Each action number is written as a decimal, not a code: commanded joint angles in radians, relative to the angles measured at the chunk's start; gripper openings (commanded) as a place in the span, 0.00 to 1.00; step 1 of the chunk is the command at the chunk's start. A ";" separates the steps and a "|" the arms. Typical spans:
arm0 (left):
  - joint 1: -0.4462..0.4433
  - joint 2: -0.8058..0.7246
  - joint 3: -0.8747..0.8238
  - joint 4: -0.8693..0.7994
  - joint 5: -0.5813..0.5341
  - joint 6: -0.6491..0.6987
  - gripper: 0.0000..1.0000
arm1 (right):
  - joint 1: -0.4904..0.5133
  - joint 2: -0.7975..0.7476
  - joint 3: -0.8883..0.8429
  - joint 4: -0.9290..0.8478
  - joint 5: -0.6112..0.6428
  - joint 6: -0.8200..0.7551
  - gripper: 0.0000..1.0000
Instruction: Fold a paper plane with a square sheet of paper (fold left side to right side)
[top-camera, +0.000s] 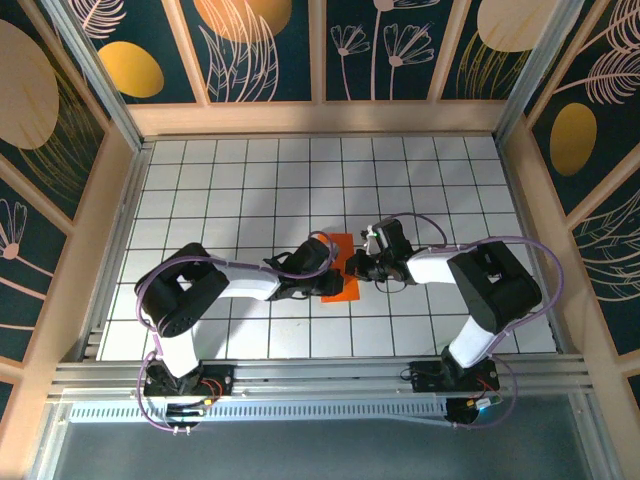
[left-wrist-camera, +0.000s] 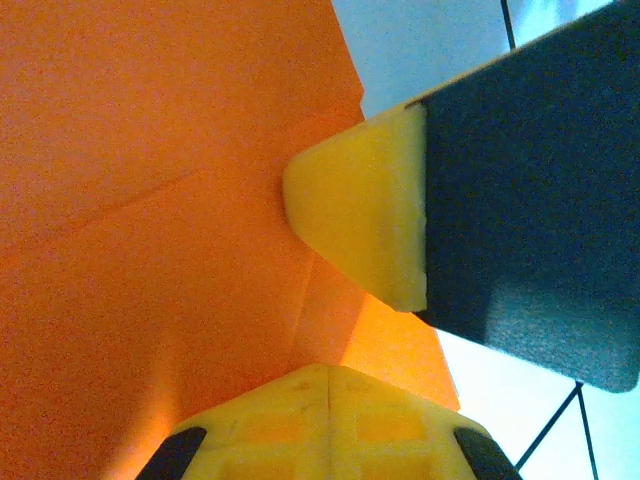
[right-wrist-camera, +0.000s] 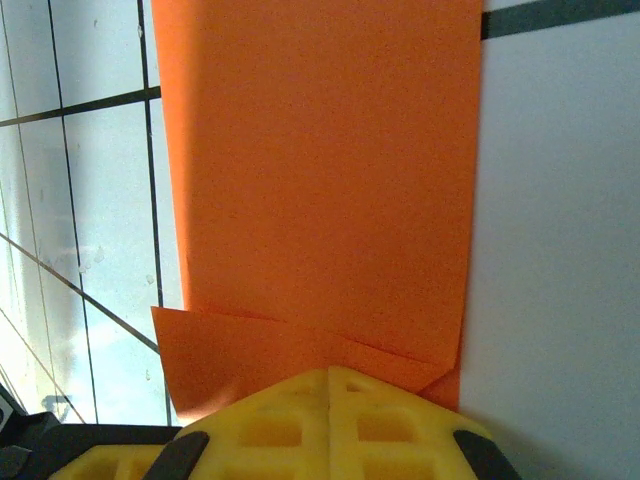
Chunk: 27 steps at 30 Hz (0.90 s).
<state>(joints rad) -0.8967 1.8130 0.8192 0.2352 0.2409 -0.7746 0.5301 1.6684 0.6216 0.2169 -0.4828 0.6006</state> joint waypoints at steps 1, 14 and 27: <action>0.003 -0.029 0.023 -0.006 -0.041 0.021 0.00 | 0.005 0.055 -0.022 -0.144 0.104 -0.033 0.00; 0.004 0.042 0.064 -0.019 -0.062 0.041 0.00 | 0.005 0.059 -0.026 -0.137 0.102 -0.030 0.00; -0.001 -0.004 -0.046 -0.012 -0.041 0.066 0.00 | -0.003 0.056 -0.025 -0.152 0.108 -0.041 0.00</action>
<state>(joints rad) -0.8967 1.8309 0.8173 0.2741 0.2005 -0.7437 0.5301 1.6684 0.6224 0.2138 -0.4801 0.5961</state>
